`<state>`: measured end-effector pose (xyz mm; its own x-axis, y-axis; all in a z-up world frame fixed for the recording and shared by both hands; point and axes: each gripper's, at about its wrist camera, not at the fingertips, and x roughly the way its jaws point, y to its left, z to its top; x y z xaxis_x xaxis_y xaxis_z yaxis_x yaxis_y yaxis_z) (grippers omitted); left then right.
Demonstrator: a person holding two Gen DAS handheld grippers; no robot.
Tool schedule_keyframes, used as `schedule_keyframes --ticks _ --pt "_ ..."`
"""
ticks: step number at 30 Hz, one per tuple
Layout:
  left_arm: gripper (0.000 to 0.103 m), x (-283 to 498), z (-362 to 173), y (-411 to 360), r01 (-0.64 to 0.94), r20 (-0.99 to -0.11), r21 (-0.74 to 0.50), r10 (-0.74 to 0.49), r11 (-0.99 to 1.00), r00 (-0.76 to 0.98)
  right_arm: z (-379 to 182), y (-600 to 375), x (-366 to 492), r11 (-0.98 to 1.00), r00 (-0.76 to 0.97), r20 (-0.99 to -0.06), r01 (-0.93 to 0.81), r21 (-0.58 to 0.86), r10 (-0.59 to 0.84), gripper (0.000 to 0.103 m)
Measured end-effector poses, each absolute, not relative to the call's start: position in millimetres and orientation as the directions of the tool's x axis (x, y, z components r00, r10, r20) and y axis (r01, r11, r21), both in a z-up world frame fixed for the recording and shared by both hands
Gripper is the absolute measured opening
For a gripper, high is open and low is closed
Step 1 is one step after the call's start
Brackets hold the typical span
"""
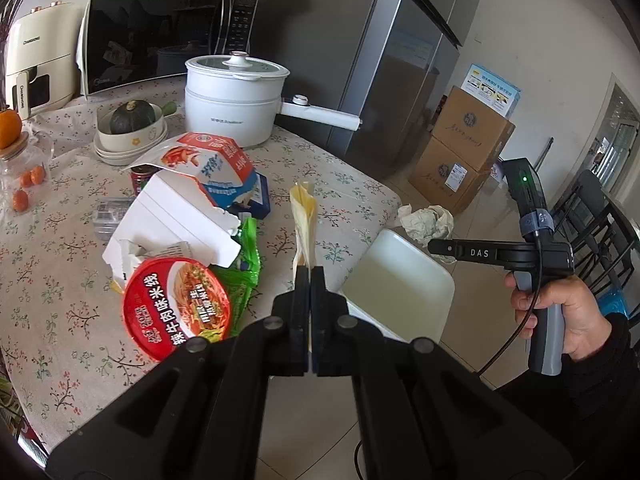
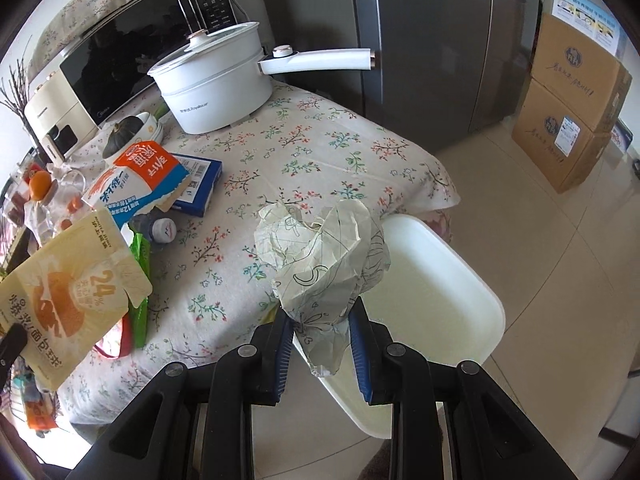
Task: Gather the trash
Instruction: 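Carry both items over the white bin and open the left tool to drop the packet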
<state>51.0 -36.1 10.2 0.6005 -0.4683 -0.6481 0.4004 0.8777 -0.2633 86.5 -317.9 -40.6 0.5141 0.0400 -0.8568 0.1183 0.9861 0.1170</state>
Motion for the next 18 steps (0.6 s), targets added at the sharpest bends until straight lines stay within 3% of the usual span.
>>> schedule_keyframes --ticks 7,18 --pt "0.000 56 -11 -106 0.515 -0.688 -0.259 -0.530 0.817 0.496 -56 -359 69 0.980 0.474 -0.880 0.165 0.111 0.020 0.028" --pt "0.000 74 -64 -187 0.580 -0.760 -0.216 -0.508 0.786 0.405 -78 -405 58 0.969 0.418 -0.908 0.224 0.100 -0.003 0.028"
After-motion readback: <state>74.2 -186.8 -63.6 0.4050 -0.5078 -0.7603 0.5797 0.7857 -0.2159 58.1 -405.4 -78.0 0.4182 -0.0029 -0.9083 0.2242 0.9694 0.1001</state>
